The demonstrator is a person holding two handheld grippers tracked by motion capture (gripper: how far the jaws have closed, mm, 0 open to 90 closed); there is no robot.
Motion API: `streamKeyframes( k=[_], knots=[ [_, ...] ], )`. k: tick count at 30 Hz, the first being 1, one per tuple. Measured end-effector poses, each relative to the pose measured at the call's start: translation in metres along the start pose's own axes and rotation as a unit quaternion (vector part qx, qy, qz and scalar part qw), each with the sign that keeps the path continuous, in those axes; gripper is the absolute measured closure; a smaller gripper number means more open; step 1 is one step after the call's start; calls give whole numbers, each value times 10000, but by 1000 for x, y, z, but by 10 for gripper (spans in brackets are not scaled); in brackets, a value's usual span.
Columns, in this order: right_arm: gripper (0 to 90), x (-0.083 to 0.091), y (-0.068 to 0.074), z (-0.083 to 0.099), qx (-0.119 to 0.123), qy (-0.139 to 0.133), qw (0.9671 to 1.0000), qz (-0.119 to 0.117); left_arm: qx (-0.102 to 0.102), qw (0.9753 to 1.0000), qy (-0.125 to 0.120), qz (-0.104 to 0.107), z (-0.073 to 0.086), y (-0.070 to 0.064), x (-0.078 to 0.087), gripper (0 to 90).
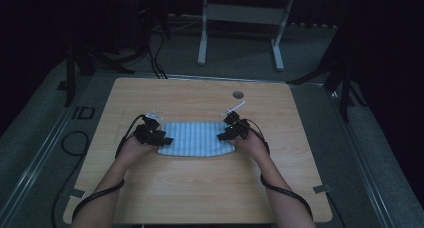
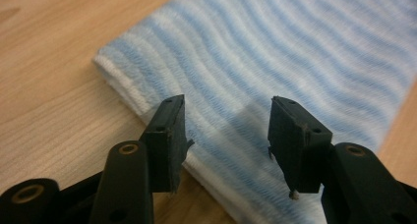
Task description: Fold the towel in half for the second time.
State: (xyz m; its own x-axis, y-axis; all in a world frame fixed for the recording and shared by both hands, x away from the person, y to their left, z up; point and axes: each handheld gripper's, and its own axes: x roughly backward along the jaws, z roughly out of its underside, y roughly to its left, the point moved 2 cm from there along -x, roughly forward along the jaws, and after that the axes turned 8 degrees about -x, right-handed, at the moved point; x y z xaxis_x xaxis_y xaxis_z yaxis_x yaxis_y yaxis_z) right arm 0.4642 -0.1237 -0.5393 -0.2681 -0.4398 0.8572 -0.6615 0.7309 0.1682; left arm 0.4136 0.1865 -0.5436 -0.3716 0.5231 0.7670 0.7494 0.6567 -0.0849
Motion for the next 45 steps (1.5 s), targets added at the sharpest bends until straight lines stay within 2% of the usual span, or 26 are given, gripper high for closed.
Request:
streamKeyframes(
  k=[2,5,6,7,8,9,11,12,14,18,21,23,25,26,31,36,38,40,45],
  knots=[
    [387,5,2,0,47,-100,9999,-86,37,10000,-75,-1,0,-1,4,373],
    [290,14,5,-1,-17,-362,9993,-136,93,9997,-214,95,2,-4,8,231],
    [290,14,5,-1,-17,-362,9993,-136,93,9997,-214,95,2,-4,8,179],
    [290,16,5,-1,5,-422,9988,-229,93,9997,-214,95,2,-4,8,179],
    [222,20,7,1,63,-495,9985,-243,138,9991,-386,133,7,-6,12,134],
    [207,21,7,2,88,-515,9984,-200,169,9989,-397,155,8,-6,13,106],
    [178,23,9,6,188,-543,9982,-156,173,9986,-487,72,11,-8,16,30],
    [178,23,9,6,188,-543,9982,-156,173,9986,-487,72,11,-8,16,20],
    [151,28,9,12,278,-654,9974,-71,161,9980,-616,0,16,-10,22,19],
    [132,34,6,23,397,-905,9951,13,128,9970,-667,-367,26,-13,30,20],
    [127,40,2,34,428,-994,9941,48,129,9971,-641,-378,35,-15,33,19],
    [126,42,-1,40,394,-1085,9933,86,171,9965,-712,-393,43,-17,36,19],
    [126,44,-3,44,380,-1113,9930,73,171,9965,-712,-393,43,-17,36,15],
    [125,47,-7,53,335,-1205,9921,105,283,9954,-812,-416,56,-20,43,10],
    [126,52,-14,71,241,-1364,9903,144,298,9947,-867,-472,74,-22,50,10],
    [125,54,-19,89,195,-1407,9897,170,549,9912,-1094,-499,91,-21,59,10],
    [125,55,-20,96,188,-1388,9900,172,503,9915,-1071,-544,96,-23,63,10],
    [125,57,-21,103,149,-1385,9901,180,556,9910,-1102,-511,100,-24,66,10],
    [125,67,-23,117,127,-1462,9889,236,541,9910,-1093,-548,109,-28,73,10]
  ],
)
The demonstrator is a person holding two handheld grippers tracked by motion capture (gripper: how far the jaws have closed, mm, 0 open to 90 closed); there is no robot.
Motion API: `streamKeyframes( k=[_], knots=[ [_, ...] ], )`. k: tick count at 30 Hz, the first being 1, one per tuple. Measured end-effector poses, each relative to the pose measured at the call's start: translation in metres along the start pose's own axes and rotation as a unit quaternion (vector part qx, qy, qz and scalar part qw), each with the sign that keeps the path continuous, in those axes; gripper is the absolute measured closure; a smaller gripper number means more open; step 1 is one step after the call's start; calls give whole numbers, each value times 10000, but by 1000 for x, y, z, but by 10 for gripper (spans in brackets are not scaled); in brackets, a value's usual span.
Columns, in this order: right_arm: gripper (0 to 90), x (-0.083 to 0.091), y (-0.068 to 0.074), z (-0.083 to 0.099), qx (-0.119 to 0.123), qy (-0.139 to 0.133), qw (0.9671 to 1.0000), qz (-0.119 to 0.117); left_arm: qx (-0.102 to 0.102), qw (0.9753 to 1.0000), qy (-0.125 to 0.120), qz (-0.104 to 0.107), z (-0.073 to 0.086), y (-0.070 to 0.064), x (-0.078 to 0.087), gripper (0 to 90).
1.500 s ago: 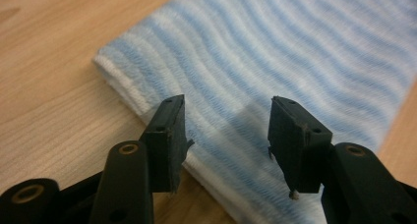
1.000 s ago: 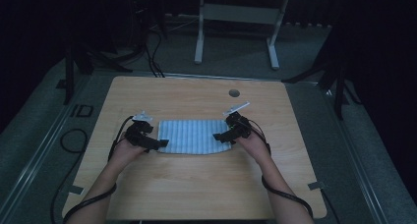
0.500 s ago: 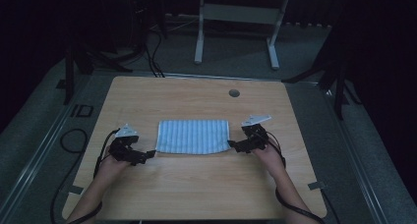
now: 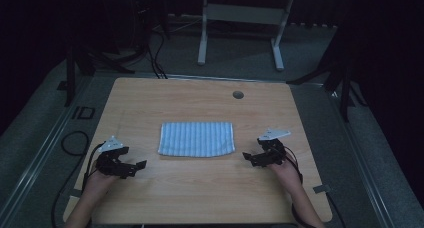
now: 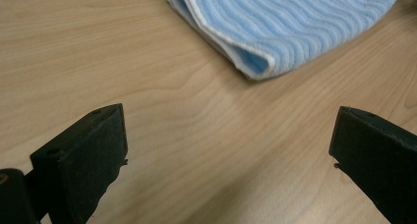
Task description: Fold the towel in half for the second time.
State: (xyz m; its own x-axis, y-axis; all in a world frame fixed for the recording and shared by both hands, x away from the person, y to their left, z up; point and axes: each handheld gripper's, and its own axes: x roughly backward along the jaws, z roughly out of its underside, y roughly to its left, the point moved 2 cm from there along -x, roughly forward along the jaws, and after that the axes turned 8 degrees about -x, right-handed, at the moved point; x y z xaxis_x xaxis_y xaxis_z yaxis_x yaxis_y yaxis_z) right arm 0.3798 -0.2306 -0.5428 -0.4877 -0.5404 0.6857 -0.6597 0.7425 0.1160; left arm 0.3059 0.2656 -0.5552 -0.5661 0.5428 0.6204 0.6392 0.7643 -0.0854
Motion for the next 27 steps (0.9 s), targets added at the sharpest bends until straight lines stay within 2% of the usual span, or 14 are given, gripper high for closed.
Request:
streamKeyframes(
  k=[5,10,15,20,27],
  knots=[
    [126,14,-5,10,-78,-118,9999,72,56,9999,-111,-8,7,-2,9,11],
    [126,31,-14,22,-220,-314,9990,214,98,9996,-246,-114,14,-4,20,11],
    [126,47,-23,33,-363,-555,9970,402,121,9991,-330,-254,18,-4,29,11],
    [127,61,-27,46,-504,-697,9948,544,220,9988,-361,-265,23,-4,34,11],
    [127,76,-26,58,-580,-770,9926,744,85,9983,-499,-276,21,-14,40,11]
  ],
)
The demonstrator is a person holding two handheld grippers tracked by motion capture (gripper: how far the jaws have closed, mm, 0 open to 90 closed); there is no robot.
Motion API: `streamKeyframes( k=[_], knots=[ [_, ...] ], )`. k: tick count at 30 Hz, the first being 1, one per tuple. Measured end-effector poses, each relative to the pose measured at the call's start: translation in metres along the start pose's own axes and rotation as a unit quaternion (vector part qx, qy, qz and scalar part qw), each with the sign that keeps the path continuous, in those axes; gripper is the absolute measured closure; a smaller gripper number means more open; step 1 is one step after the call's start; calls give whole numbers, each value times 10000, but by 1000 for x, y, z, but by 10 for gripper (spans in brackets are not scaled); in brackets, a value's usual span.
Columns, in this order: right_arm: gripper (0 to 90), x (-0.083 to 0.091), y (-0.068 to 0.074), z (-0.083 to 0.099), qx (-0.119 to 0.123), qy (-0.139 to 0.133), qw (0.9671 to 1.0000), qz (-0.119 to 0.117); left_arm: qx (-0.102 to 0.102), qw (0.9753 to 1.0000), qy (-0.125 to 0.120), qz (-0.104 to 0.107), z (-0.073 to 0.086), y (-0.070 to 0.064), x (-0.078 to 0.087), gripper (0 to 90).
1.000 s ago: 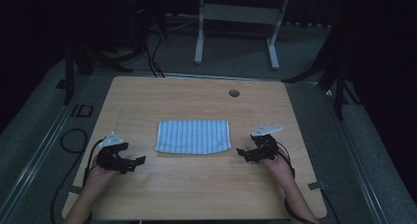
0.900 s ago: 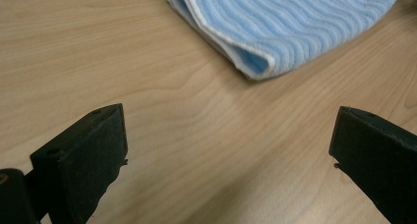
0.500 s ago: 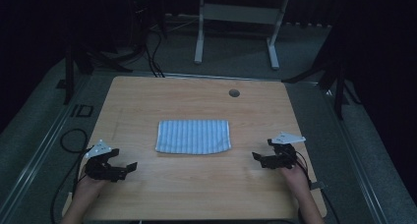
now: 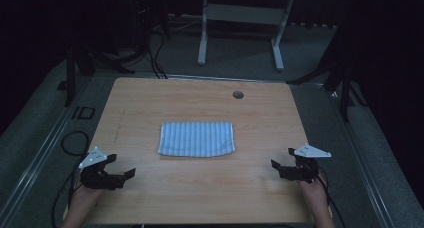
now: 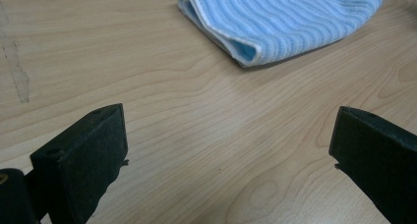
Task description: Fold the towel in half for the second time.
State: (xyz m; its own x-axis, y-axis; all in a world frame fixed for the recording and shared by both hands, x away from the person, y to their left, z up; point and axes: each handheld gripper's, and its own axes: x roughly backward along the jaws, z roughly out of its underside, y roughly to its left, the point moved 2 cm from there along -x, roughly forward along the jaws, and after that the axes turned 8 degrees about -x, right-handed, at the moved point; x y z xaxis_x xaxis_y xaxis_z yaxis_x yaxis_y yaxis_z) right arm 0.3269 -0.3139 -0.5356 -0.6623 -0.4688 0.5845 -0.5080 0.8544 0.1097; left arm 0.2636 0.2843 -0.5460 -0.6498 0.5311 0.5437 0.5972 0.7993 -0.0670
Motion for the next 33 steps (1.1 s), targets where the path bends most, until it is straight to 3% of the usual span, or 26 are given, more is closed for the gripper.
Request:
streamKeyframes(
  k=[6,12,16,23,28,33],
  knots=[
    [127,11,-3,9,-73,-79,9997,215,44,9999,-90,-28,3,-2,5,11],
    [127,14,-8,11,-208,-290,9982,482,132,9996,-160,-187,9,1,7,11],
    [127,14,-12,12,-297,-409,9960,736,123,9991,-231,-341,10,1,8,11],
    [128,16,-20,13,-465,-522,9936,892,117,9969,-229,-739,11,0,7,11],
    [128,16,-21,14,-454,-510,9930,965,229,9963,-314,-766,12,3,9,11],
    [129,14,-20,15,-383,-458,9927,1044,216,9968,-267,-728,13,2,8,11]
  ],
)
